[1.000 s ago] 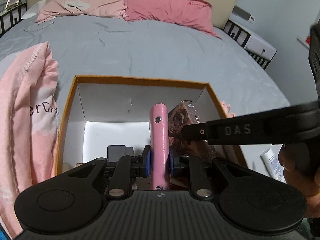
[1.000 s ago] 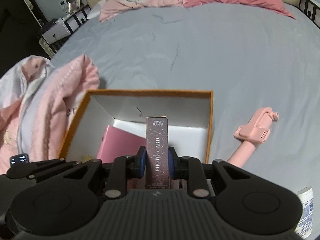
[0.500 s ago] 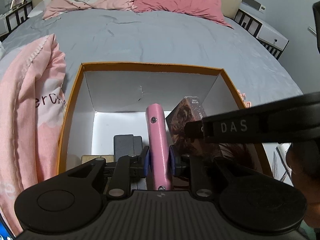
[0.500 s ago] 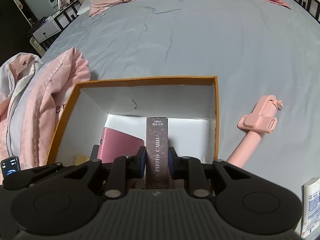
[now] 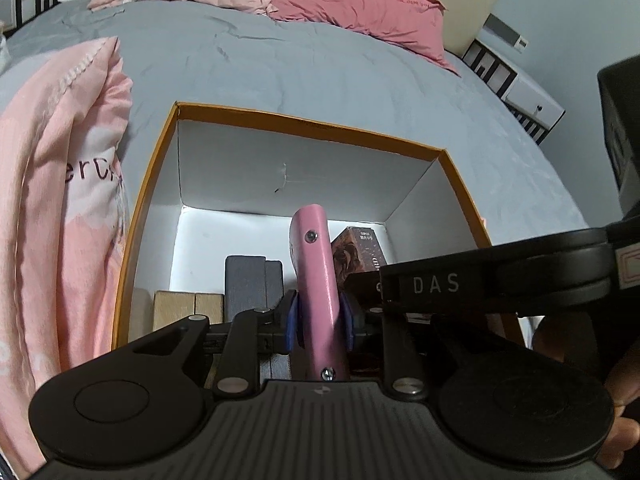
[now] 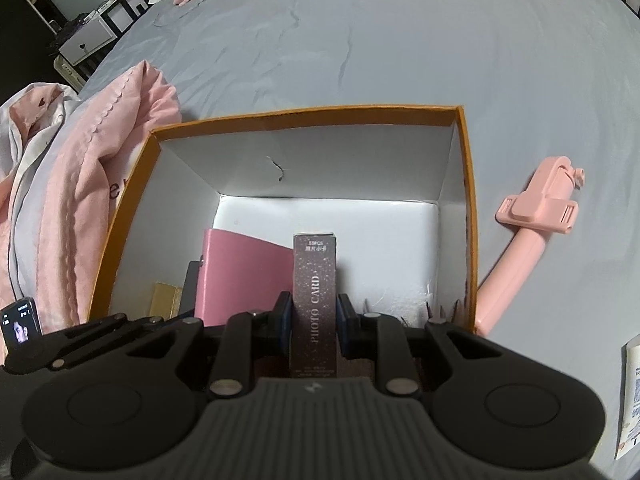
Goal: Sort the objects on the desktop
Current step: 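Lower the notebook and PHOTO CARD box into the box and open both grippers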
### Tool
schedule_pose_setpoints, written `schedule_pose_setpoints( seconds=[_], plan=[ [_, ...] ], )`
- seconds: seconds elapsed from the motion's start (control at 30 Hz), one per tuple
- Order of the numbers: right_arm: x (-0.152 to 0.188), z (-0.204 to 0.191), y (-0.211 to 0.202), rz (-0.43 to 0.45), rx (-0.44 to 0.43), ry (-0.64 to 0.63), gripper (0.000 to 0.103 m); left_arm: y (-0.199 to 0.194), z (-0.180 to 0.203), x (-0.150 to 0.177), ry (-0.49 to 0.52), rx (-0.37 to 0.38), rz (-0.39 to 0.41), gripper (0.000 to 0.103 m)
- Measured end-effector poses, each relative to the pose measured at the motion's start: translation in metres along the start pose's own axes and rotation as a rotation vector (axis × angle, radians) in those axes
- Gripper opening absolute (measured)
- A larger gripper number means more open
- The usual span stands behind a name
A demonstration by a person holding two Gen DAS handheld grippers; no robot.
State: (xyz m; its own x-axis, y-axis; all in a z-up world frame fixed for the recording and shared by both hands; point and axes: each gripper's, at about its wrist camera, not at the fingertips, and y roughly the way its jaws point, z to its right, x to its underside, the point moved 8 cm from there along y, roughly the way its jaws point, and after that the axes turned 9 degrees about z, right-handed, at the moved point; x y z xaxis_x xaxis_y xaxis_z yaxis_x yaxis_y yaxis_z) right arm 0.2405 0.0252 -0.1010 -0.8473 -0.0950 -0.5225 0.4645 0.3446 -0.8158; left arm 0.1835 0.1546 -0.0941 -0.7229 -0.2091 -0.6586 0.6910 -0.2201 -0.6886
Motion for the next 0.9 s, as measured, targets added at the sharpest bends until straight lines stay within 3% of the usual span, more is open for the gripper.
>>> schedule_pose_setpoints(
  seconds=[0.13, 0.6, 0.9],
  plan=[
    [0.000, 0.000, 0.001, 0.003, 0.015, -0.002, 0.024, -0.004, -0.001, 0.000, -0.034, 0.038, 0.010, 0.037],
    [0.000, 0.000, 0.003, -0.015, -0.002, 0.056, 0.024, -0.028, -0.027, -0.013, -0.228, 0.063, 0.132, 0.036],
    [0.007, -0.005, 0.011, -0.047, -0.035, 0.090, 0.026, -0.028, -0.030, -0.015, -0.240, 0.054, 0.149, 0.035]
  ],
)
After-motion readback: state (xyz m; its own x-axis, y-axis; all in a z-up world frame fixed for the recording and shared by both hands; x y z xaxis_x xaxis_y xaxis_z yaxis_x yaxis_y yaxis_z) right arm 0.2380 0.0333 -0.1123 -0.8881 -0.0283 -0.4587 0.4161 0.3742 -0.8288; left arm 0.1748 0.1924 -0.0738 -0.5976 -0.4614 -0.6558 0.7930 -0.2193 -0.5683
